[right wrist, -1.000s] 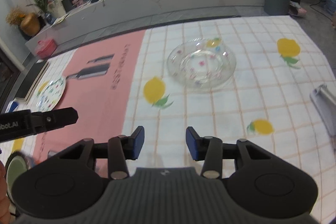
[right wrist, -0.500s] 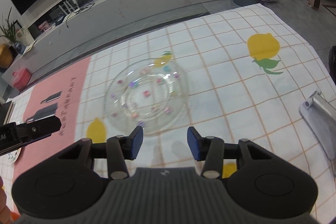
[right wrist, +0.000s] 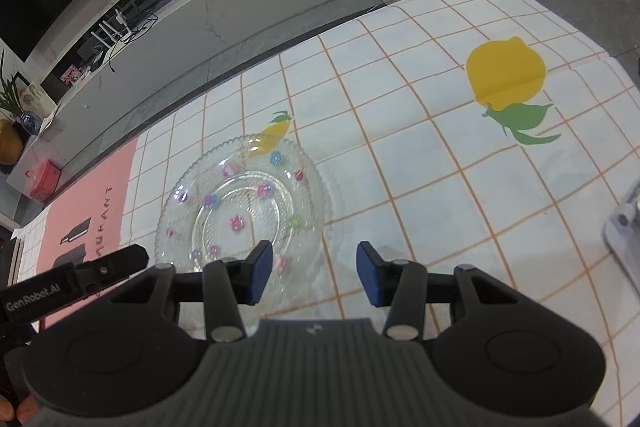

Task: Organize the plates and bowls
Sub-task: 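Move both grippers to the second clear glass plate and close on its rim, then lift the second glass plate and carry it beside the bowl stack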

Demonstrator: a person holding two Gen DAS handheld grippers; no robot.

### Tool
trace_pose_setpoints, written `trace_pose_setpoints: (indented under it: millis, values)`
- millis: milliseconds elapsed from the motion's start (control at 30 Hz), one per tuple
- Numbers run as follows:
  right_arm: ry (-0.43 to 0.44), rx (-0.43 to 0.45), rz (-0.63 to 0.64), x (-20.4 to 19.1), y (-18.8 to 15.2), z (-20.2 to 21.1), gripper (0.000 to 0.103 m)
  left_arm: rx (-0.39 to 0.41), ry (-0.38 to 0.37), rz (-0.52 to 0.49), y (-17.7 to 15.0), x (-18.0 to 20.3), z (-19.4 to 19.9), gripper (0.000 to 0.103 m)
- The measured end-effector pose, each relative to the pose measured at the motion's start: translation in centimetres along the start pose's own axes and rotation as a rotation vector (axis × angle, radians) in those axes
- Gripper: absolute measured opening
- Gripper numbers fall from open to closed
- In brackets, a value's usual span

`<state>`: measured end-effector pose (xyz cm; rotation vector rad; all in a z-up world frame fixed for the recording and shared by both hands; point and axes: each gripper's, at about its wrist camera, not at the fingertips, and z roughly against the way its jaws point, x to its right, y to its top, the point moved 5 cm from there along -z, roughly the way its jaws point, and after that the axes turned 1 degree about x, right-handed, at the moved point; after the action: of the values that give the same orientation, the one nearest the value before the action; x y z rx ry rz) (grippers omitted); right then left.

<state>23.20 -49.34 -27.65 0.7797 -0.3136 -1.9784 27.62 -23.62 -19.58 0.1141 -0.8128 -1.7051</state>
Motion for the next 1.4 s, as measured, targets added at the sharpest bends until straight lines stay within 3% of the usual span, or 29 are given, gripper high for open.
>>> trace_pose_setpoints:
  millis: [267, 467, 733, 1000, 1400]
  values:
    - [0.016, 0.001, -0.027, 0.5, 1.2, -1.3, 0.044, -0.024, -0.005, 0.058, 0.2, -0.9, -1.8, 0.044]
    - [0.027, 0.006, -0.041, 0.4, 1.9, -1.8, 0.040, -0.023, 0.001, 0.048, 0.5, -0.8, -2.5, 0.043]
    - [0.037, 0.032, -0.053, 0.5, 1.6, -2.2, 0.010, -0.033, 0.005, 0.049, 0.6, -0.4, -3.0, 0.018]
    - [0.059, 0.006, -0.072, 0.5, 0.9, -1.9, 0.009, -0.030, 0.016, 0.045, 0.5, -0.5, -2.0, 0.014]
    - [0.099, -0.002, -0.082, -0.9, -1.6, 1.4, 0.009, 0.003, 0.034, -0.001, -1.2, -0.3, 3.0, 0.014]
